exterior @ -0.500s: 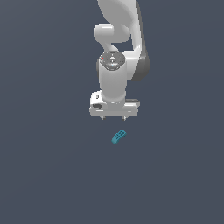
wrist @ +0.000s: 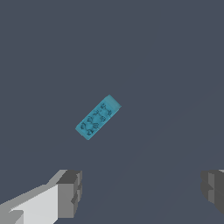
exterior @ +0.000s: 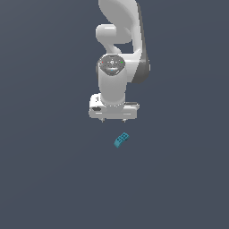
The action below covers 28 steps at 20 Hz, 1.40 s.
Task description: Pick up the object and move it to a goal position.
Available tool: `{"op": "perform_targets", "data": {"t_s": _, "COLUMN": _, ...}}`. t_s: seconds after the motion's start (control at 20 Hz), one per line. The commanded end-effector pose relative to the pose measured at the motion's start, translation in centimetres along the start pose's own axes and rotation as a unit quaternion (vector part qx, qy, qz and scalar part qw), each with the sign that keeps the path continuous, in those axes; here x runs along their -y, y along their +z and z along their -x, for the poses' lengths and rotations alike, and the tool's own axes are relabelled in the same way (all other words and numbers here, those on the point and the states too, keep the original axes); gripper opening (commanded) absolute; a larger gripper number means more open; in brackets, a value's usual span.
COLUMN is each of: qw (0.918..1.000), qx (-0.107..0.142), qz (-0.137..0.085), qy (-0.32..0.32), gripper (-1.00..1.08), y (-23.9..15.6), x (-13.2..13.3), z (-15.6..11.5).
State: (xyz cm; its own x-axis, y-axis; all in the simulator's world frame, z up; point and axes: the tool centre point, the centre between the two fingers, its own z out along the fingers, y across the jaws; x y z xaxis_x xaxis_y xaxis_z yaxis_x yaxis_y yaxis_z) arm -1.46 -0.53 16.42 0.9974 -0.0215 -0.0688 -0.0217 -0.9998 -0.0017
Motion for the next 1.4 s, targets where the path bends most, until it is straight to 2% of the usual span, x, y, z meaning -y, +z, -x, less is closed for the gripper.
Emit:
{"op": "perform_targets", "data": {"t_s": 0.0, "qw": 1.0000, "qx": 0.003, "qz": 0.002, "qy": -0.003, "gripper": 1.00, "y": 0.1, "x": -0.3, "z": 0.2}}
{"op": "perform_targets", "data": {"t_s": 0.4, "qw": 0.9999, "qx": 0.001, "qz": 0.001, "qy": 0.014, "gripper": 1.00, "y": 0.4, "x": 0.0, "z": -0.1}}
{"op": "perform_targets", "data": {"t_s": 0.85, "qw": 0.9968, "qx": -0.005, "qz": -0.002, "qy": 0.080, "gripper": 1.00, "y": 1.9, "x": 0.9, "z": -0.7}}
{"op": "perform_targets", "data": {"t_s": 1.1, "qw": 0.9903, "qx": -0.010, "qz": -0.004, "qy": 0.139, "gripper": 1.00, "y": 3.2, "x": 1.7, "z": -1.3}}
{"op": "perform_targets", "data": {"t_s": 1.35, "qw": 0.9795, "qx": -0.015, "qz": -0.006, "qy": 0.201, "gripper": 1.00, "y": 4.7, "x": 2.5, "z": -1.8}}
